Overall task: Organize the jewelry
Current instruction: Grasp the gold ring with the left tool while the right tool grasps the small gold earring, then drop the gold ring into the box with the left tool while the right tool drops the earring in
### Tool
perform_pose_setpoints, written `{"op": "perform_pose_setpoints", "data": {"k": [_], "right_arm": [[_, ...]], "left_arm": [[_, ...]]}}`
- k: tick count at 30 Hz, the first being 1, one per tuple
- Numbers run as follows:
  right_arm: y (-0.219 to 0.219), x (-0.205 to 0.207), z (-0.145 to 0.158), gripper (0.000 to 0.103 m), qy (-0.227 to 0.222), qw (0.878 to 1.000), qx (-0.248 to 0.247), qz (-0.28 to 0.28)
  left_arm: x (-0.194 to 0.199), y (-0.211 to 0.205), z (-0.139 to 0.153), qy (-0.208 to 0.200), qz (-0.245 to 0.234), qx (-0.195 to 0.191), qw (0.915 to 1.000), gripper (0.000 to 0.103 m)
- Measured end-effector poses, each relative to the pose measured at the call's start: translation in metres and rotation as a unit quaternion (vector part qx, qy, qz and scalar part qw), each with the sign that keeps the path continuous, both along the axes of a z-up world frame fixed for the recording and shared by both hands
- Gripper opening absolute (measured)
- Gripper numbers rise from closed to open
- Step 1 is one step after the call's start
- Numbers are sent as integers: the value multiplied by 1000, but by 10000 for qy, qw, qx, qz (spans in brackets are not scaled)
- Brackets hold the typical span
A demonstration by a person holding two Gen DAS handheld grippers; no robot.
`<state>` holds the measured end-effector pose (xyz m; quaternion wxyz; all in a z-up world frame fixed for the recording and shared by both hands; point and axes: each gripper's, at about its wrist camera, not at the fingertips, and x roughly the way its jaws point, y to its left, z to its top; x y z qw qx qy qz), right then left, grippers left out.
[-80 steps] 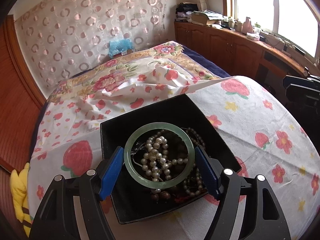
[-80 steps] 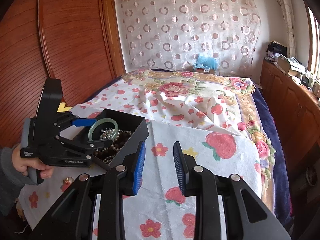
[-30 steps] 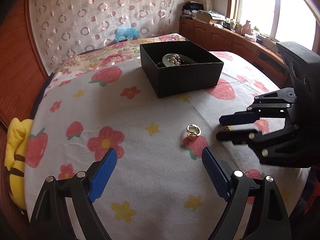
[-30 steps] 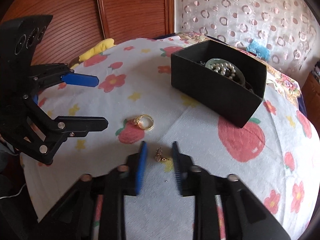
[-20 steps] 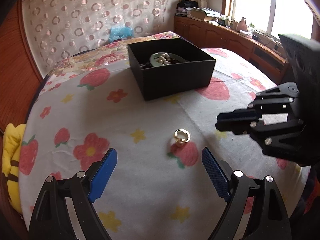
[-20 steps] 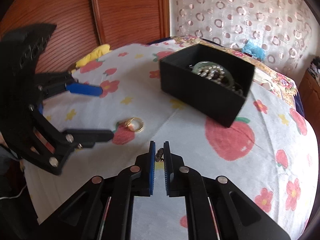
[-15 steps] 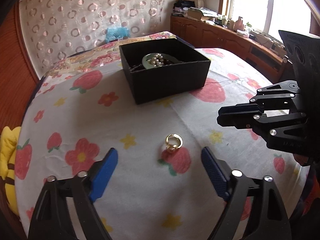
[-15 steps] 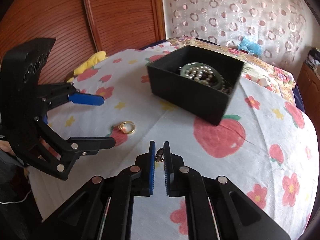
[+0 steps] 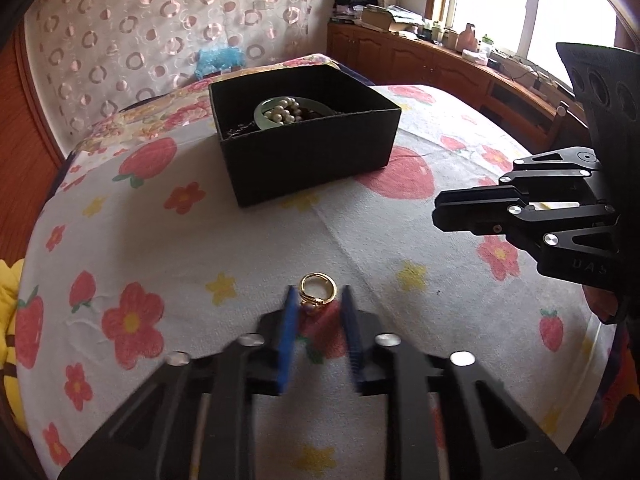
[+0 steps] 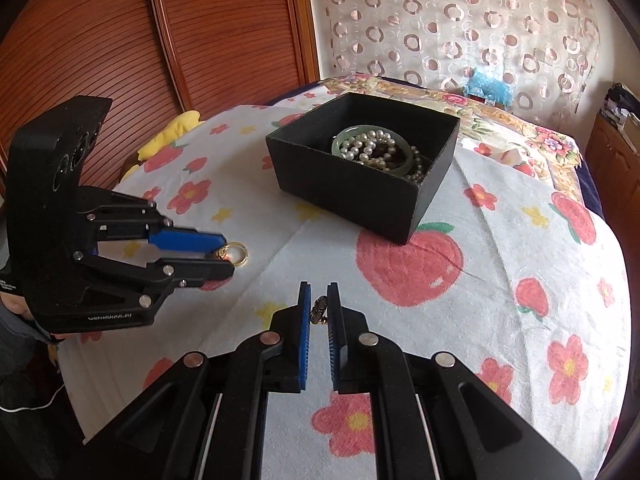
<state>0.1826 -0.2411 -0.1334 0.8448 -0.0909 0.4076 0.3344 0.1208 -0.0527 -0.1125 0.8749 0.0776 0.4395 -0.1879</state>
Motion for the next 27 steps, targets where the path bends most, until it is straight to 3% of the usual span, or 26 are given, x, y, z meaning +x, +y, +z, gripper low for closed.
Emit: {"op": "perform_pose_setpoints", "data": {"k": [11,19,27], "right_arm": [[2,6,20,9,-179,9998,105,-40],[6,39,47,9,-319,9989,294,-170],[11,78,49,9,-302,9981,263,-479]], "left_arm": [[1,7,21,-382,216,-128,9990,12],[14,16,36,-574,346,-248,9974,12],[28,15,56,-757,322,-297,9962,12]]}}
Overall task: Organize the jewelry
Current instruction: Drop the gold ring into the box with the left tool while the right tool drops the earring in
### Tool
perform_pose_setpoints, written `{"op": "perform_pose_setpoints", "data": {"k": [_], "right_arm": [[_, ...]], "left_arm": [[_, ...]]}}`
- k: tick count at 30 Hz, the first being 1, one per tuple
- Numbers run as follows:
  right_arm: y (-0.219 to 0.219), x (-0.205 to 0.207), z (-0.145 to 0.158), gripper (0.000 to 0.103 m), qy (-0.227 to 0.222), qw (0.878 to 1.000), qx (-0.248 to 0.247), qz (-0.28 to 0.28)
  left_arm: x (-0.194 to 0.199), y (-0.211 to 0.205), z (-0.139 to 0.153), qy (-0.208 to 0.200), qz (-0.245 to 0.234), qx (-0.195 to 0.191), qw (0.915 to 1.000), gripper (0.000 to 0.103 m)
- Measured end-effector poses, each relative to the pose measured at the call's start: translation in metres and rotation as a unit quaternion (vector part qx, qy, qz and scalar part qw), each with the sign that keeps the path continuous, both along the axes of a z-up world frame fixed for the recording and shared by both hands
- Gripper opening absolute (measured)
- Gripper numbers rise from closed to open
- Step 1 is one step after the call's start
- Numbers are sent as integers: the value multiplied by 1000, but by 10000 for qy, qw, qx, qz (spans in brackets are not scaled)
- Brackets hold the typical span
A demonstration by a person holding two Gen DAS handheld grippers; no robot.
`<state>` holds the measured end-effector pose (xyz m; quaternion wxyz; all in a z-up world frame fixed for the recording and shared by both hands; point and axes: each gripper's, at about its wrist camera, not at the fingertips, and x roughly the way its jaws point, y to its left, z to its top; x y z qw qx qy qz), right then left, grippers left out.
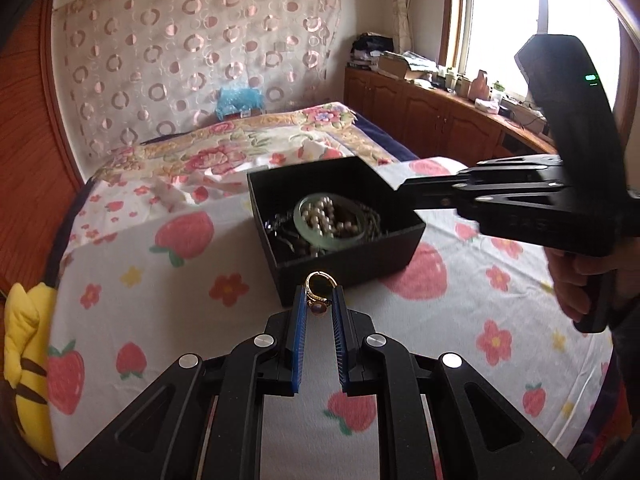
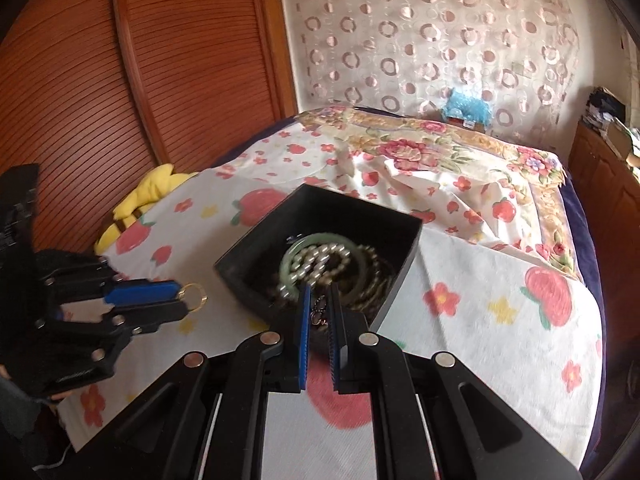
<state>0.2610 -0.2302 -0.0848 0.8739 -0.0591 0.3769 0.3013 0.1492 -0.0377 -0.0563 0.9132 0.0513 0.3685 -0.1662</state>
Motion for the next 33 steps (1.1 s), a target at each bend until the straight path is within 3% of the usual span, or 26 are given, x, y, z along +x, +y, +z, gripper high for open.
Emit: {"op": "perform_pose_setpoints", "data": {"k": [13,17,23,33], "right_arm": [[-2,33,-7,10,98,9995,32,-287],[-10,33,-5,26,142,9992,243,-290],[-20,31,-2,27,114,9989,324,-330],[-45,4,-4,27,30,9985,345,-417]], "left_arm": [[31,-11,9,-93,70,66,9999,12],[43,-15,15,-93,65,-27,9999,12],[52,-18,17,-102,79,29,9999,12],[104,-16,11,101,395,149,9991,12]]}}
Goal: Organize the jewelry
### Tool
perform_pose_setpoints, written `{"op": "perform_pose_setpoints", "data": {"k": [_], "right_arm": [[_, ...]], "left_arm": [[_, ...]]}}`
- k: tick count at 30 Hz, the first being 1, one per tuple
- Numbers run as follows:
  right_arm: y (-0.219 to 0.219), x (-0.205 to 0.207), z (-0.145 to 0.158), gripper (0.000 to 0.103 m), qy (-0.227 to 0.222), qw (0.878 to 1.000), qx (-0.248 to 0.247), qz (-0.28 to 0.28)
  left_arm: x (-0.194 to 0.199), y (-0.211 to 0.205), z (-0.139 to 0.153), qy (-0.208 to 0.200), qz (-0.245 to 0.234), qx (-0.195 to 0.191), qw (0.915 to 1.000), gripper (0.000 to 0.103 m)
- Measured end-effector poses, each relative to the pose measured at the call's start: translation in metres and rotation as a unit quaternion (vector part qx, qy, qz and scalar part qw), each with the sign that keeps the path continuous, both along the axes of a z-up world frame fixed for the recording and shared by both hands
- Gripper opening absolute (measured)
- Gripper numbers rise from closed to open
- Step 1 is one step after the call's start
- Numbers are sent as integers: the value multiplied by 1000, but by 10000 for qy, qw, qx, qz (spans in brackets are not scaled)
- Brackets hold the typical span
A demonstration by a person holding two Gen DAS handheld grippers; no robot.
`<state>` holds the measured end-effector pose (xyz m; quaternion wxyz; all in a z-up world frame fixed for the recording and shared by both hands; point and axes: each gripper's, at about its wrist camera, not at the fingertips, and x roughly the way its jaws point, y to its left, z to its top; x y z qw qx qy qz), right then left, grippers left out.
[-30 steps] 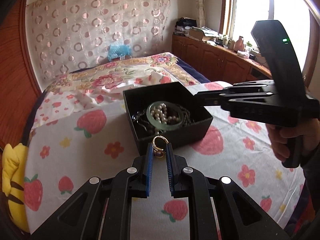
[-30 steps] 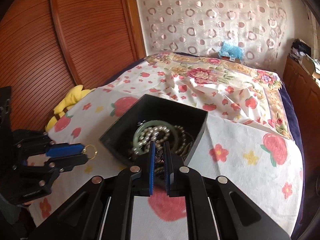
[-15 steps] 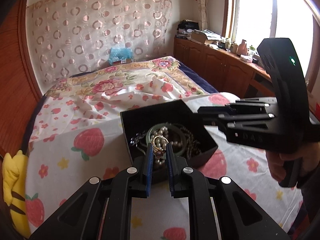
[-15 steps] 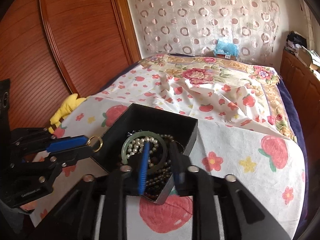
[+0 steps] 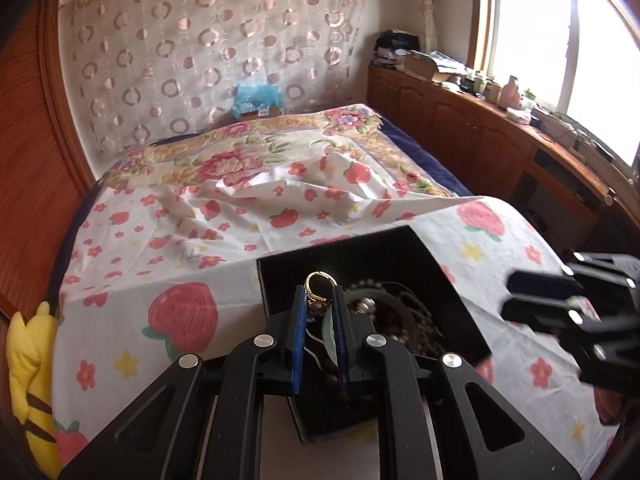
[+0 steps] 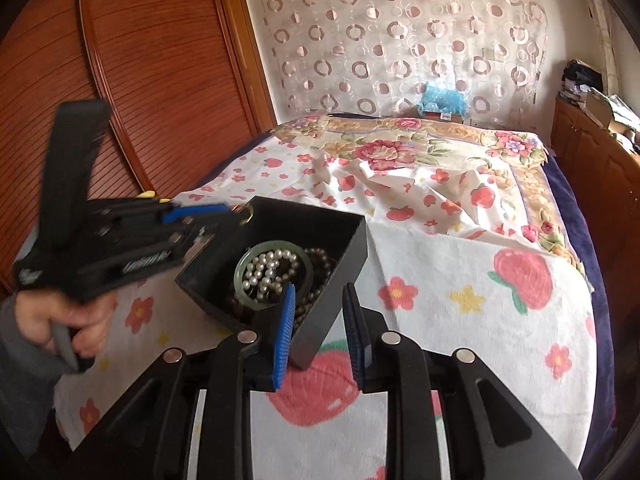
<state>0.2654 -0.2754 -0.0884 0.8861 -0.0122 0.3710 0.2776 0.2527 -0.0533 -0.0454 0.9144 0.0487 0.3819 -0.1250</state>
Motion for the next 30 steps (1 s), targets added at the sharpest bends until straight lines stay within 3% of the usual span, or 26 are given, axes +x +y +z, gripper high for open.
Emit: {"op": "perform_pose_setpoints", "data": {"k": [6,8,9,12,16,17,19,21,23,30], "right_arm": [[-3,-6,0,27,-44,10000,65,25],[-4,-8,-1,27,-57,10000,68,16],[-4,-9,-1,27,-65,10000,64,10],[-5,-13,-3,27,-70,9999,102,-23],[-7,-24,-2,27,-169,9997,159,-118],[-7,-28,-2,27,-210,9995,158,-170],[-7,-35,-2,35,-246,9992,191,-248],[-6,-39,-2,59,-280,9988,242,-320],[-7,-45,-3,70,-326,9982,265,-437],[-10,-65,-3,94,-442,9956,186,-804]], "left_arm": [[11,6,1,-27,228,23,9997,13],[12,8,2,-48,291,53,9996,25],[11,10,3,-78,309,26,9995,35],[3,18,6,-154,390,-82,9991,48],[-15,26,7,-306,627,-40,9976,85],[-22,28,9,-376,695,18,9969,86],[-36,32,12,-459,781,74,9959,90],[-51,35,15,-566,847,60,9948,94],[-64,38,17,-633,868,18,9942,96],[-96,47,17,-573,1083,-14,9925,96]]}}
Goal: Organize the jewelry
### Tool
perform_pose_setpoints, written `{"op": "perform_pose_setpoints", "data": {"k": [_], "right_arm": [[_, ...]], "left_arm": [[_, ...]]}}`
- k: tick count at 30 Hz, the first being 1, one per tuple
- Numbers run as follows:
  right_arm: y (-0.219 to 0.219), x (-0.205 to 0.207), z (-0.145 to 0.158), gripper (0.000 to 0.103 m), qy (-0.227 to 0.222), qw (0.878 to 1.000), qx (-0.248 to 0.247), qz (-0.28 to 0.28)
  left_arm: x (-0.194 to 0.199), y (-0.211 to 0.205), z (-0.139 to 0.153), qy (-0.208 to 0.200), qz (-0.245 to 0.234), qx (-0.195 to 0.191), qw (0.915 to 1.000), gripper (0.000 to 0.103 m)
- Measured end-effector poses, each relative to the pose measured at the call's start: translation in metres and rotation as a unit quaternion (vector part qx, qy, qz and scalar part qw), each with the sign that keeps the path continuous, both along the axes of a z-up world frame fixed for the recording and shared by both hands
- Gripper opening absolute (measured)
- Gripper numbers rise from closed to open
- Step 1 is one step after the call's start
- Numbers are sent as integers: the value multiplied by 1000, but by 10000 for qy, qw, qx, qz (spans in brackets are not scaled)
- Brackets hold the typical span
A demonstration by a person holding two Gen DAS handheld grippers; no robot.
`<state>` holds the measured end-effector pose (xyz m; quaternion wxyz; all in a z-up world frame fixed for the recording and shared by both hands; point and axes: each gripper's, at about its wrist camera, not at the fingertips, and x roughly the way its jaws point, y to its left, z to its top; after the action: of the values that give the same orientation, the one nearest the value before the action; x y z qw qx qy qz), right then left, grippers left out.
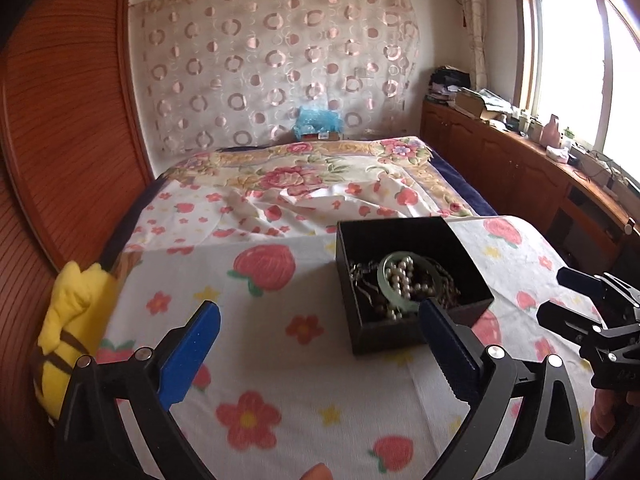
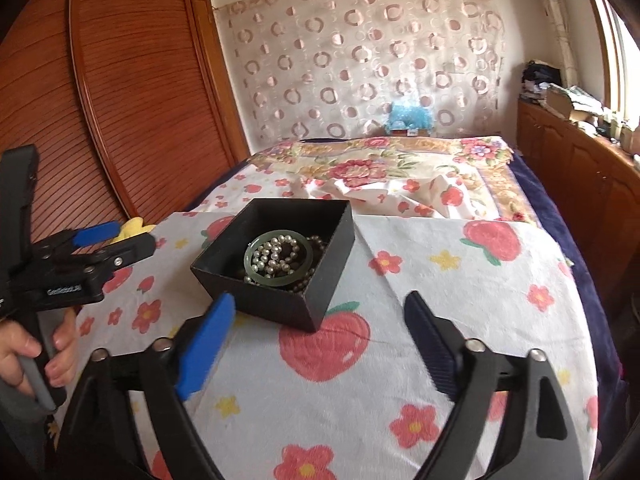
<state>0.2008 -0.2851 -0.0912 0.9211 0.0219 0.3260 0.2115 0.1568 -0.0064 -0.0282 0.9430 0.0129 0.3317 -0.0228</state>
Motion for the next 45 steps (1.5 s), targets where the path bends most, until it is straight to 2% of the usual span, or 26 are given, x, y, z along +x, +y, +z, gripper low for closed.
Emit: {"op": "perform_pose_setpoints", "data": {"k": [5,13,19,45], "right_arm": [[-3,-19,9,97,-157,9992,-145,-332],[-15,-63,34,101,-632,9947,-212,-785],[-20,-78,44,101,-793,9925,-156,-916],[-17,-80,45,101,-814,9921,-158,-943]], "left_arm": [[-24,3,5,-108,-6,-243,9996,96],[-58,-5,13,-237,35,23,9997,96],[-71,-7,18,-267,17,110,9996,96],[-78,-7,20,-292,81,-14,9995,96]]}}
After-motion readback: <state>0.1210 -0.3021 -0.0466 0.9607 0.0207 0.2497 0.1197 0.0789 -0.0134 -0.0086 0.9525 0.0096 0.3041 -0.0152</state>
